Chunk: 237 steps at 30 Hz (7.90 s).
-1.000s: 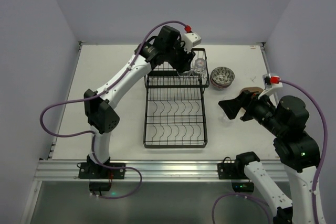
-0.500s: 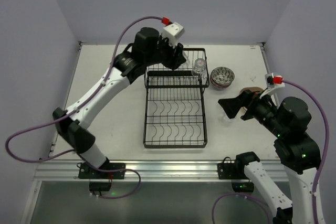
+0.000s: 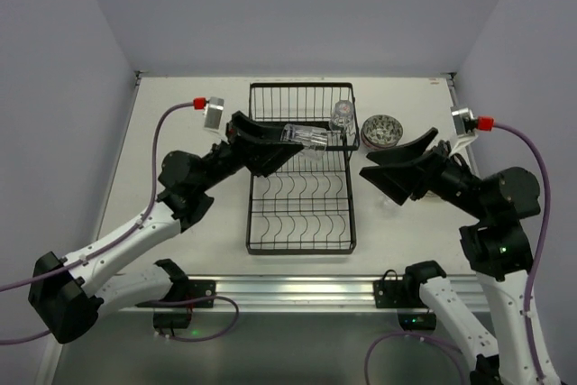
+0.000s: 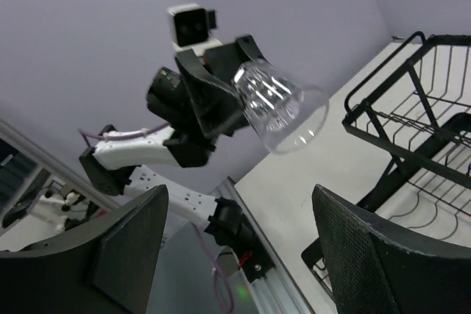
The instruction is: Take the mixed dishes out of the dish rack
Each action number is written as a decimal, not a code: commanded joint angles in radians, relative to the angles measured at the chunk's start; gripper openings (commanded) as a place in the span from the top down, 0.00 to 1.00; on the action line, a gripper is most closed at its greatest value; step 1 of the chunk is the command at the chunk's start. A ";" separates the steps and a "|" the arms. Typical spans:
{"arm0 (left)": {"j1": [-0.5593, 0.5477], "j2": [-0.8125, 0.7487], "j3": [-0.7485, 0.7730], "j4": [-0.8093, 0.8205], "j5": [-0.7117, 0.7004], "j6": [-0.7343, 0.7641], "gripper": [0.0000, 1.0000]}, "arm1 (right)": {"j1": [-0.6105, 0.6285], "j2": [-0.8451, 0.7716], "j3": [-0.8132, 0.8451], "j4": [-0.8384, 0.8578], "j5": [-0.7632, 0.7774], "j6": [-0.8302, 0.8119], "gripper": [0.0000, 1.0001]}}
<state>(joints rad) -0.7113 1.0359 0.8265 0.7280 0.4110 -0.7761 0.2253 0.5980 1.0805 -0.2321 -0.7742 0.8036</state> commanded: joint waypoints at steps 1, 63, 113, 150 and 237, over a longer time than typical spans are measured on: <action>-0.026 0.003 -0.108 0.372 -0.049 -0.227 1.00 | 0.038 0.054 -0.034 0.266 -0.090 0.160 0.22; -0.154 -0.428 0.085 -1.279 -0.801 0.506 0.00 | 0.071 0.468 -0.043 -0.883 0.943 -0.259 1.00; -0.154 -0.525 -0.109 -1.191 -0.692 0.558 0.00 | 0.045 0.789 -0.229 -0.550 1.027 -0.124 0.96; -0.154 -0.544 -0.104 -1.190 -0.669 0.571 0.00 | 0.003 0.698 -0.232 -0.613 1.075 -0.112 0.67; 0.061 0.886 1.162 -1.015 0.138 0.977 1.00 | 0.003 -0.101 0.033 -0.593 0.392 -0.333 0.01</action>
<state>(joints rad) -0.6567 2.0476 2.0125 -0.4240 0.6289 0.2493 0.2333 0.4820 1.1049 -0.8448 -0.3622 0.4850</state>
